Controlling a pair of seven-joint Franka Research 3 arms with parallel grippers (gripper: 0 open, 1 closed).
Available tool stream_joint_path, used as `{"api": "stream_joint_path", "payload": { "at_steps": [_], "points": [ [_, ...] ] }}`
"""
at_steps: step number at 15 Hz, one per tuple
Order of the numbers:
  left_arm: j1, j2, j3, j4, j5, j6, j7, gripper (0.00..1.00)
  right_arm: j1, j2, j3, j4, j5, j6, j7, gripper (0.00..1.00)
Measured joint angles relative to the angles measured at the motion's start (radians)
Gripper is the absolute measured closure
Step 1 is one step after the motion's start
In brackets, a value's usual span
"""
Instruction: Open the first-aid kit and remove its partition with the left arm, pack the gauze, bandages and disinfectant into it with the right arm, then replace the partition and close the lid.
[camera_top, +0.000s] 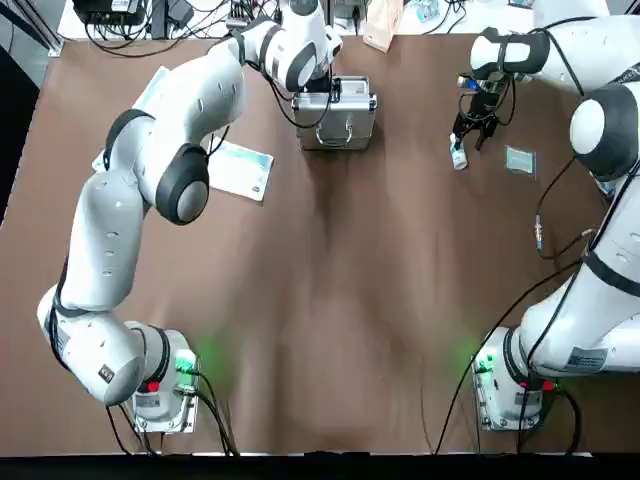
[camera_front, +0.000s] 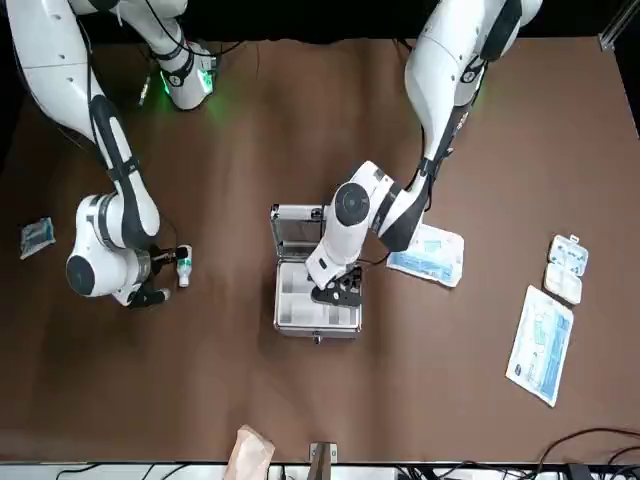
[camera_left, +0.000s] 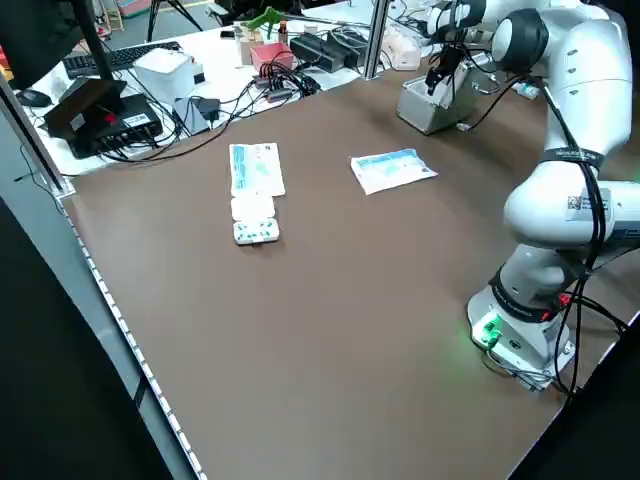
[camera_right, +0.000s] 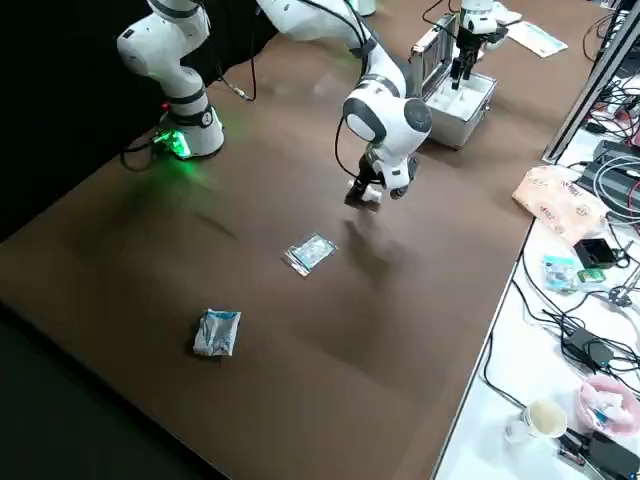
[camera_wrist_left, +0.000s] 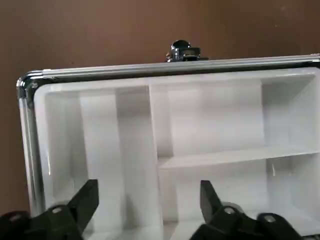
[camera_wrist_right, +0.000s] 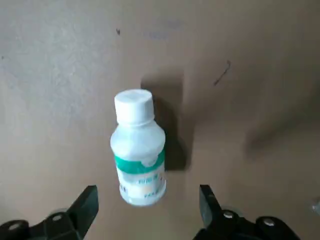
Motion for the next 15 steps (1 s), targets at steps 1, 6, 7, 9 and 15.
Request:
{"api": "stream_joint_path", "payload": {
  "at_steps": [1, 6, 7, 9, 15],
  "points": [
    [0.000, 0.001, 0.000, 0.000, 0.000, 0.000, 0.000, 0.12, 0.001, 0.006, 0.000, -0.001, 0.000, 0.015, -0.002, 0.11],
    [-0.006, 0.016, -0.001, 0.000, 0.000, -0.004, 0.000, 0.18, 0.004, 0.036, 0.001, -0.001, -0.003, 0.037, -0.013, 0.14],
    [-0.008, 0.017, -0.001, 0.000, 0.000, -0.011, 0.000, 0.20, 0.005, 0.038, 0.001, 0.000, -0.003, 0.038, -0.014, 0.19],
    [-0.009, 0.017, -0.001, 0.001, 0.000, -0.028, 0.000, 0.25, 0.006, 0.041, 0.001, 0.001, -0.003, 0.040, -0.015, 0.21],
    [-0.009, 0.017, 0.000, 0.010, 0.000, -0.044, 0.000, 0.43, 0.015, 0.048, 0.002, 0.004, -0.004, 0.050, -0.017, 0.29]
  ]
}}
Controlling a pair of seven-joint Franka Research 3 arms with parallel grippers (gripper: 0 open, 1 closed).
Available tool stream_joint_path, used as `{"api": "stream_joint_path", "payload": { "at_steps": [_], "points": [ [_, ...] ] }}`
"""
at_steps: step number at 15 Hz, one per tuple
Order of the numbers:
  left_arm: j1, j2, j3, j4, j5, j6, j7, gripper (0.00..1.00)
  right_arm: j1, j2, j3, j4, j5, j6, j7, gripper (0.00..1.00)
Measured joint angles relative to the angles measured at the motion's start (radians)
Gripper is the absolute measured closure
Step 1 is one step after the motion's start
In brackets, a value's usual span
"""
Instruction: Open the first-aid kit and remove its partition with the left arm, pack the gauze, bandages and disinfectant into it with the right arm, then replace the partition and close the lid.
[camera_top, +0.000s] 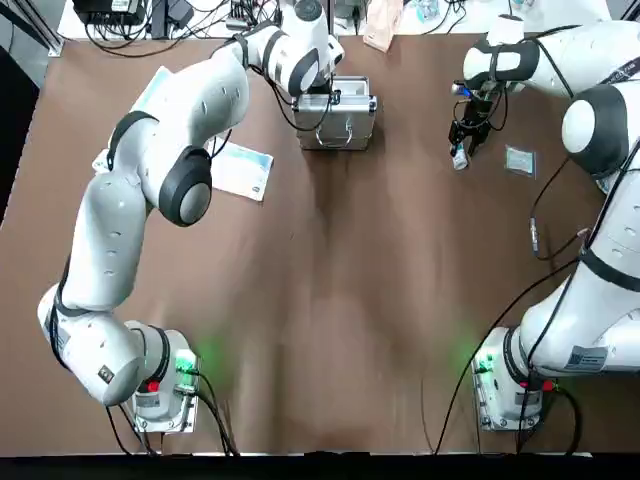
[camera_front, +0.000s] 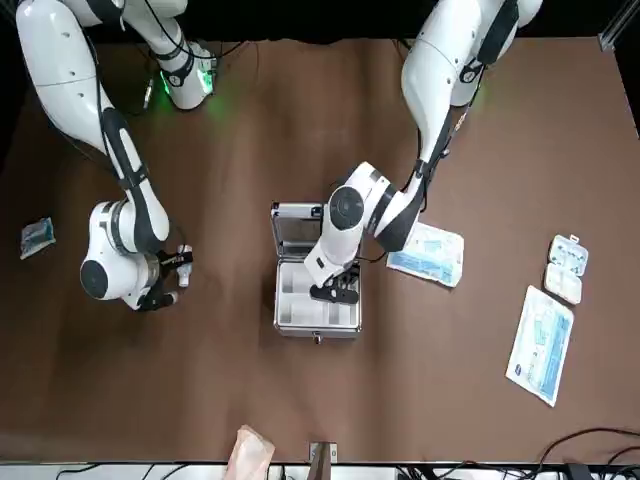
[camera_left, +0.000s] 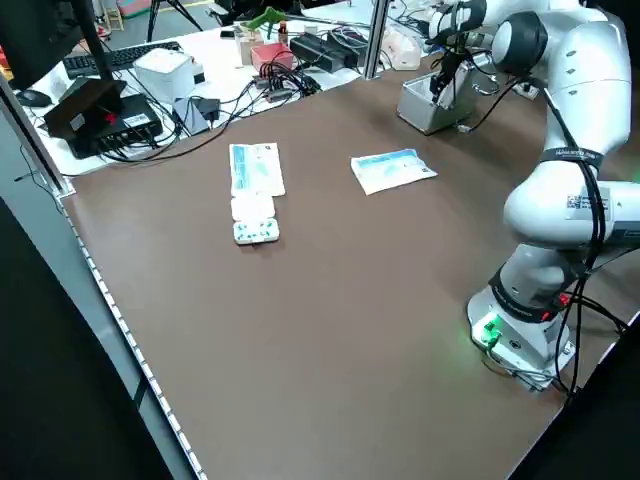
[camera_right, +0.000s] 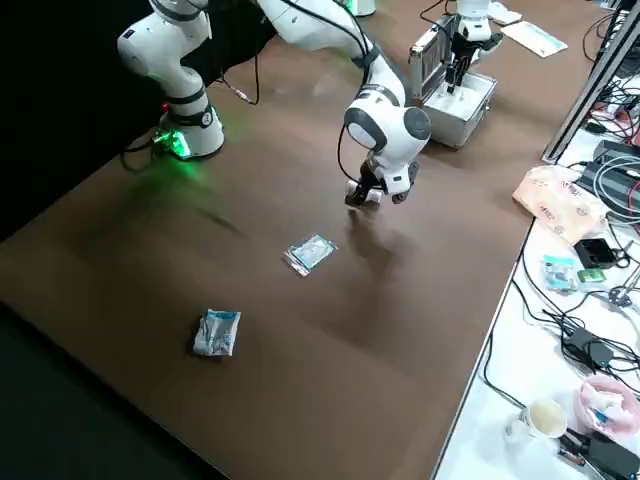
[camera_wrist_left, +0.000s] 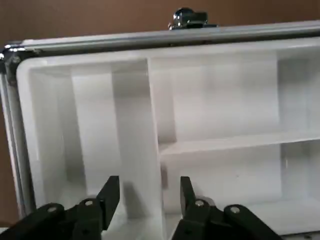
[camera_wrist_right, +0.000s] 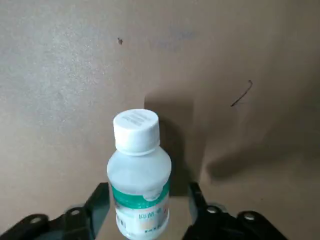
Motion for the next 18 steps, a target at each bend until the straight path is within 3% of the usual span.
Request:
{"api": "stream_joint_path", "payload": {
  "at_steps": [4, 6, 9, 13, 18],
  "points": [
    [0.001, 0.000, 0.002, 0.013, 0.000, 0.005, 0.000, 0.45, 0.002, 0.003, 0.000, 0.000, 0.000, 0.000, 0.000, 0.33],
    [0.000, 0.000, 0.002, 0.013, 0.000, 0.007, 0.000, 0.55, 0.003, 0.005, 0.000, 0.000, -0.001, 0.001, -0.001, 0.33],
    [-0.001, 0.003, 0.002, 0.013, 0.000, 0.007, 0.000, 0.56, 0.003, 0.008, 0.000, 0.001, -0.001, 0.001, -0.001, 0.33],
    [-0.006, 0.008, 0.002, 0.013, 0.000, 0.007, 0.000, 0.72, 0.003, 0.010, 0.000, 0.002, -0.001, 0.001, -0.002, 0.35],
    [-0.007, 0.009, 0.002, 0.013, 0.000, 0.009, 0.002, 0.83, 0.003, 0.013, 0.000, 0.002, -0.001, 0.001, -0.002, 0.39]
  ]
}}
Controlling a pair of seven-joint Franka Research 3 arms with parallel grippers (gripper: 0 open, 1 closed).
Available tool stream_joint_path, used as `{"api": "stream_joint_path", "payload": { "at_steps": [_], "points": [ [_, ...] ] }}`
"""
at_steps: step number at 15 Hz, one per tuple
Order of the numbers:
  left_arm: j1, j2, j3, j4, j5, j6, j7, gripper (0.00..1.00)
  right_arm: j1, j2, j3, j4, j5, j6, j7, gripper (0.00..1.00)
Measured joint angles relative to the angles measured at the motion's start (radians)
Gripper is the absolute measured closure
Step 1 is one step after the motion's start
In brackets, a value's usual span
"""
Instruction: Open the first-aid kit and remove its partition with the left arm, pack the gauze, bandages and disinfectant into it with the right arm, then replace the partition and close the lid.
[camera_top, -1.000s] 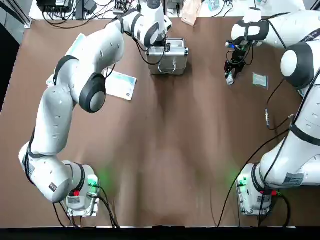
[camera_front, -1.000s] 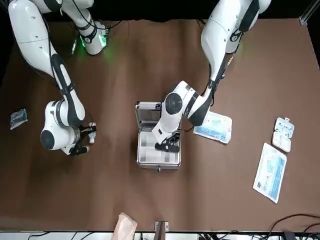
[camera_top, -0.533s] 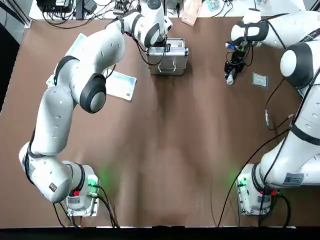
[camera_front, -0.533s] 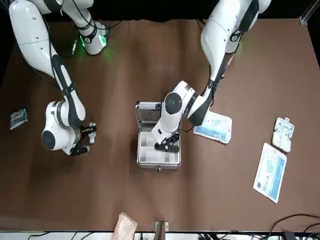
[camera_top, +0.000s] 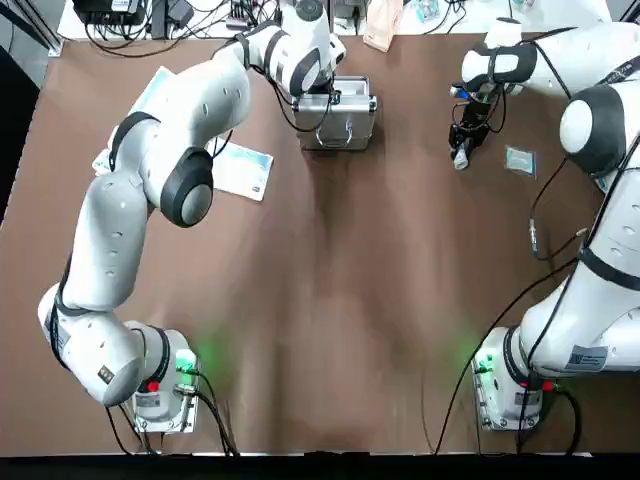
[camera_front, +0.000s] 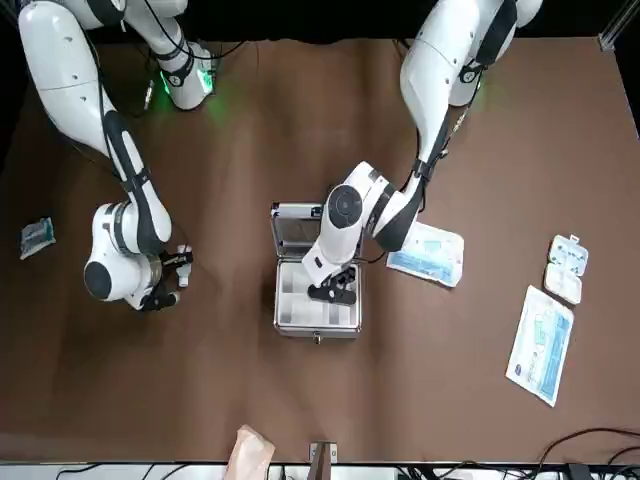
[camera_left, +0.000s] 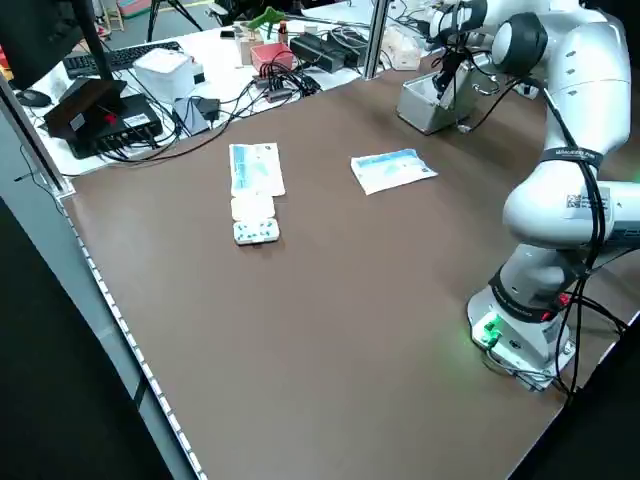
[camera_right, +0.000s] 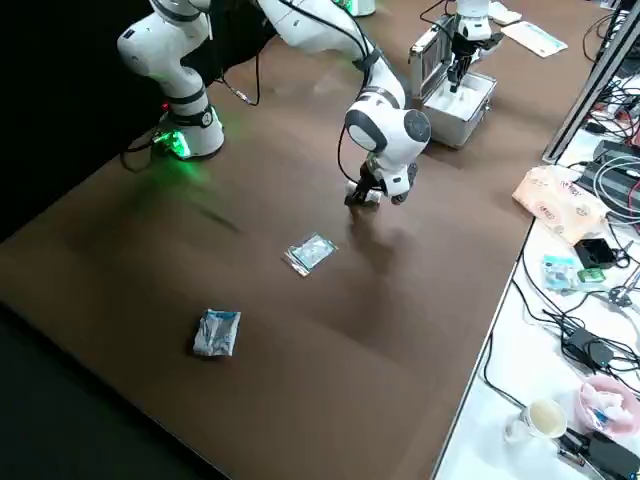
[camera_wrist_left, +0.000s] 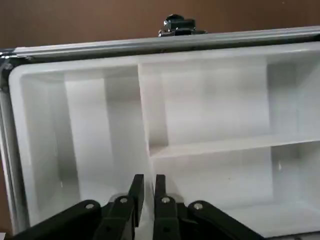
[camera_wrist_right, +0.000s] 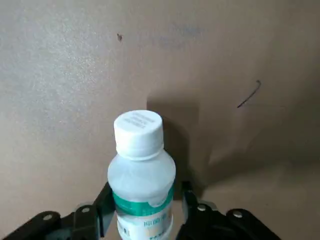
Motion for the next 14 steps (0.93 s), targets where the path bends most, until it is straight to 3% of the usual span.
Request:
{"api": "stream_joint_path", "payload": {
  "at_steps": [4, 6, 14],
  "points": [
    [-0.001, 0.000, -0.001, 0.000, 0.000, 0.003, 0.000, 0.91, 0.000, 0.001, 0.000, 0.000, 0.000, 0.000, -0.002, 0.42],
    [-0.001, -0.001, 0.000, 0.001, 0.000, 0.002, -0.019, 0.96, 0.000, 0.001, 0.000, 0.000, 0.000, 0.000, -0.003, 0.49],
    [-0.002, -0.002, 0.000, 0.003, 0.000, 0.001, -0.026, 0.96, 0.000, 0.001, 0.000, 0.002, 0.000, -0.002, -0.004, 0.53]
  ]
}}
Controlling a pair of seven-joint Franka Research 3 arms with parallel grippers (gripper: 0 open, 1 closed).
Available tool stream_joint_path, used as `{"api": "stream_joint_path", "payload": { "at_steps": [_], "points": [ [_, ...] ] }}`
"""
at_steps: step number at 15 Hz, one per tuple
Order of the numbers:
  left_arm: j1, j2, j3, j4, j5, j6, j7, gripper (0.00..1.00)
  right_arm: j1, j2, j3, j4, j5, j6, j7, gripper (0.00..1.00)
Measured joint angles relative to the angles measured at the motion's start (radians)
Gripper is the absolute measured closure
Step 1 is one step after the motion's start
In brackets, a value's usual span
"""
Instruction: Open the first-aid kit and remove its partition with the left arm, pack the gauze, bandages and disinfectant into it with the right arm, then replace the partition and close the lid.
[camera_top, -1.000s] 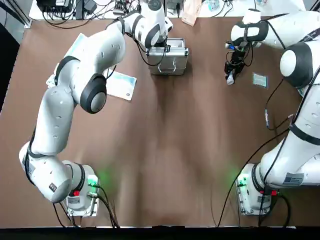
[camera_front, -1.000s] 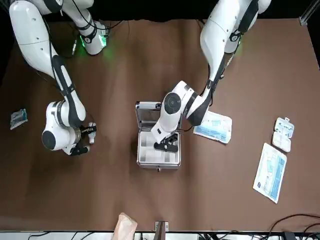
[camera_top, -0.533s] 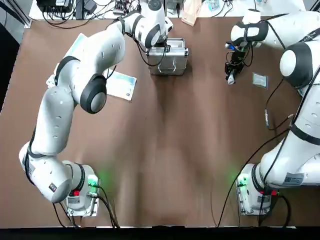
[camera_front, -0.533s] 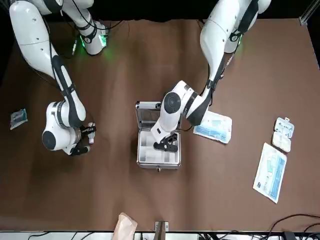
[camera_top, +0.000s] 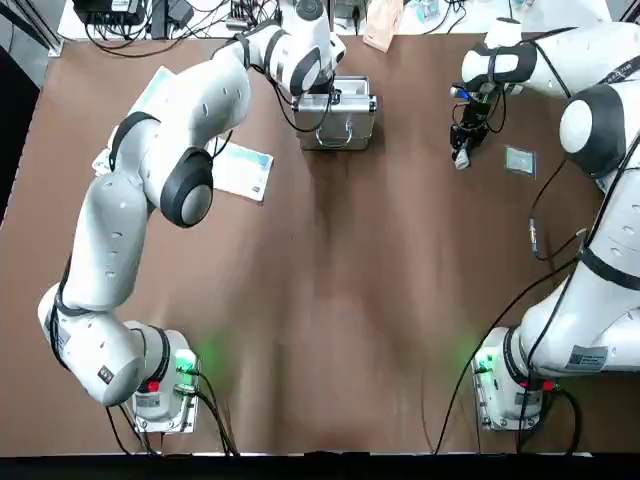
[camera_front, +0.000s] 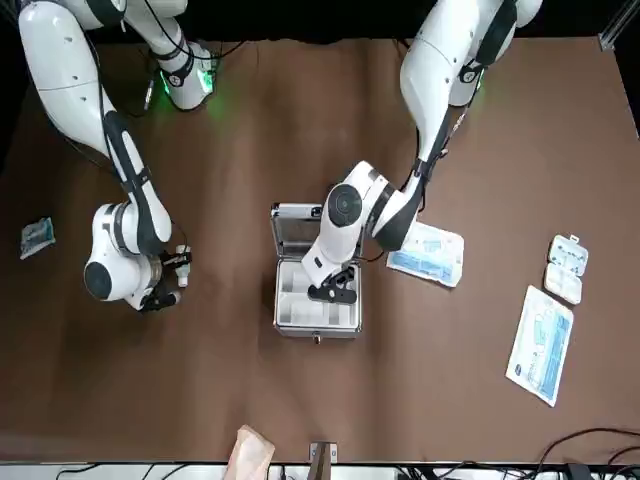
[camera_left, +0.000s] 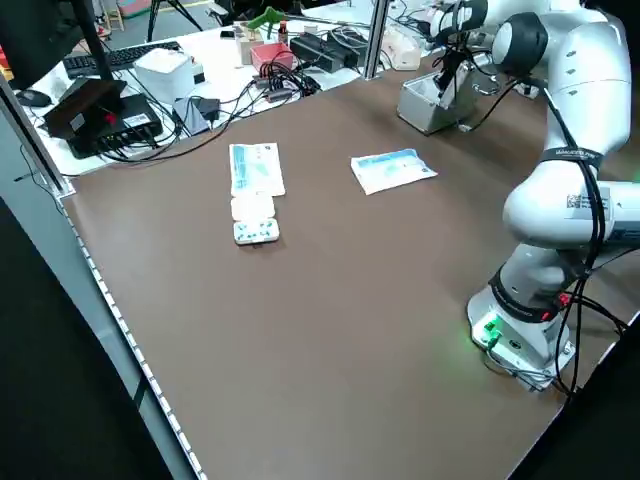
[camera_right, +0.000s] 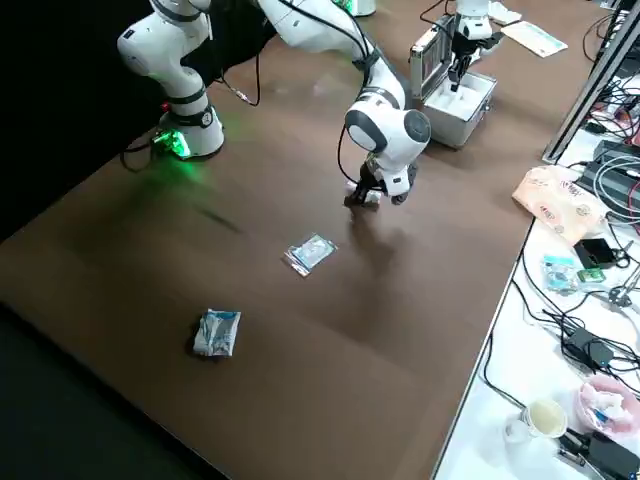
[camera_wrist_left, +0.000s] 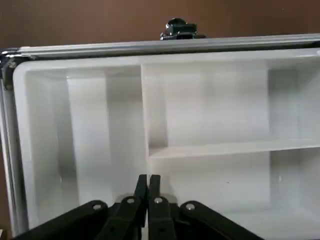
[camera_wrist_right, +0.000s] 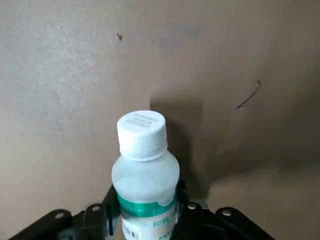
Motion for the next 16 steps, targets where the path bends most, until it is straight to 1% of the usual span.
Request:
{"api": "stream_joint_path", "payload": {
  "at_steps": [7, 10, 16],
  "points": [
    [0.000, -0.015, 0.000, 0.005, 0.000, -0.018, -0.003, 0.96, 0.000, 0.001, 0.000, 0.003, 0.000, 0.000, -0.006, 0.53],
    [0.000, -0.045, -0.003, 0.011, 0.000, -0.036, 0.000, 0.96, 0.000, 0.002, -0.001, 0.005, 0.000, 0.000, -0.008, 0.53],
    [0.000, -0.113, -0.007, 0.017, 0.000, -0.128, 0.001, 0.96, 0.000, 0.003, -0.001, 0.009, 0.000, 0.000, -0.009, 0.53]
  ]
}}
